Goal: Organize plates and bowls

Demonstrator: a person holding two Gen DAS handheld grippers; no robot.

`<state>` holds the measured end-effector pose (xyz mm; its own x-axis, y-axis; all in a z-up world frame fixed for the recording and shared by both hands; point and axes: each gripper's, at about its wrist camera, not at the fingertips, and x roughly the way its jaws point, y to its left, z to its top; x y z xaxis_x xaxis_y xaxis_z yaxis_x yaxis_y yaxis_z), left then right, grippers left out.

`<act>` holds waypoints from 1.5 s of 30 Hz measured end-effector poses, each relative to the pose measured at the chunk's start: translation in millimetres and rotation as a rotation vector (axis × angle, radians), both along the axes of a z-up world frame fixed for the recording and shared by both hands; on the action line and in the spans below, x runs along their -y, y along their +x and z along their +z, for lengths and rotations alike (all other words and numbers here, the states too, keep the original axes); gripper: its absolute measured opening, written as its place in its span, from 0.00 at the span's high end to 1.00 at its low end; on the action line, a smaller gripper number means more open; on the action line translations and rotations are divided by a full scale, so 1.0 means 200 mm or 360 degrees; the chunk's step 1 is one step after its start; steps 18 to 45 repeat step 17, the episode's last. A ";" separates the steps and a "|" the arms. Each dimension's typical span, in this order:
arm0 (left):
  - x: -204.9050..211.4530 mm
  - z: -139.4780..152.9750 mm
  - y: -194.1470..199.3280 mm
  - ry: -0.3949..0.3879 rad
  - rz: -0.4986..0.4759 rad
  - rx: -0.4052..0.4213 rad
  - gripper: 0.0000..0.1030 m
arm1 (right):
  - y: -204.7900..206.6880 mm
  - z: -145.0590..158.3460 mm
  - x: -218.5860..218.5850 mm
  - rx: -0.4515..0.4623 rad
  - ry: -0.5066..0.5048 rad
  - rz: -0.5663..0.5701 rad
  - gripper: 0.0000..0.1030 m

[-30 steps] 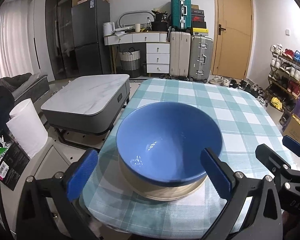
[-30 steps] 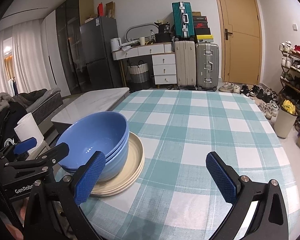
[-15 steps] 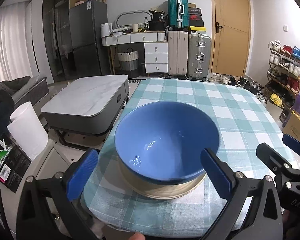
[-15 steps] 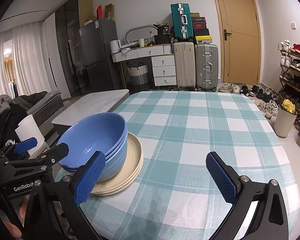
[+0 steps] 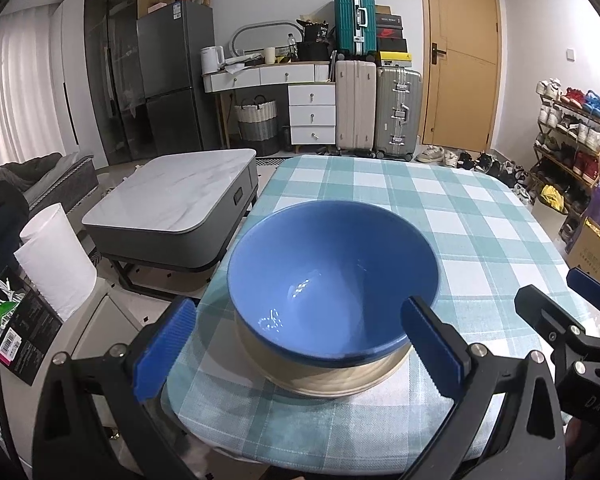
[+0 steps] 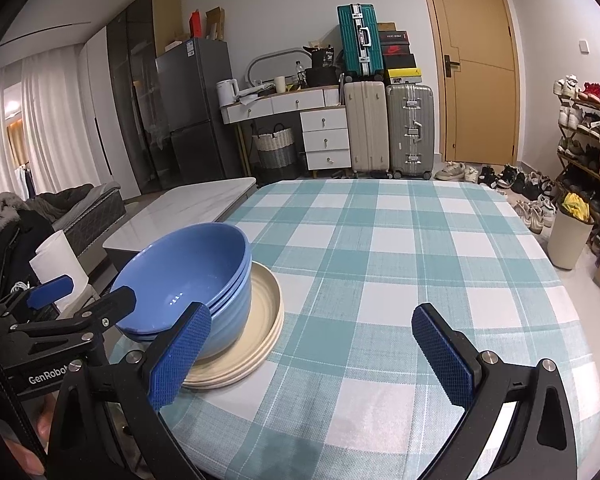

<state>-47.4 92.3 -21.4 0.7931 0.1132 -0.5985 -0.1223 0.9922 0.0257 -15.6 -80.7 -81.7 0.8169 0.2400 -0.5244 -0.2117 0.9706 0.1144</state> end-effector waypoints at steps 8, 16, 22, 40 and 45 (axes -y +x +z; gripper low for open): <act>-0.02 -0.03 0.02 -0.0008 0.0032 -0.0043 0.00 | 0.00 -0.02 0.01 -0.0024 0.0010 -0.0009 0.01; 0.01 -0.02 -0.01 0.0052 0.0018 0.0012 0.00 | 0.00 -0.02 0.01 -0.0027 0.0010 -0.0010 0.01; 0.01 -0.02 -0.01 0.0046 0.0015 0.0014 0.00 | 0.00 -0.02 0.01 -0.0031 0.0010 -0.0011 0.01; 0.01 -0.02 -0.01 0.0046 0.0015 0.0014 0.00 | 0.00 -0.02 0.01 -0.0031 0.0010 -0.0011 0.01; 0.01 -0.02 -0.01 0.0046 0.0015 0.0014 0.00 | 0.00 -0.02 0.01 -0.0031 0.0010 -0.0011 0.01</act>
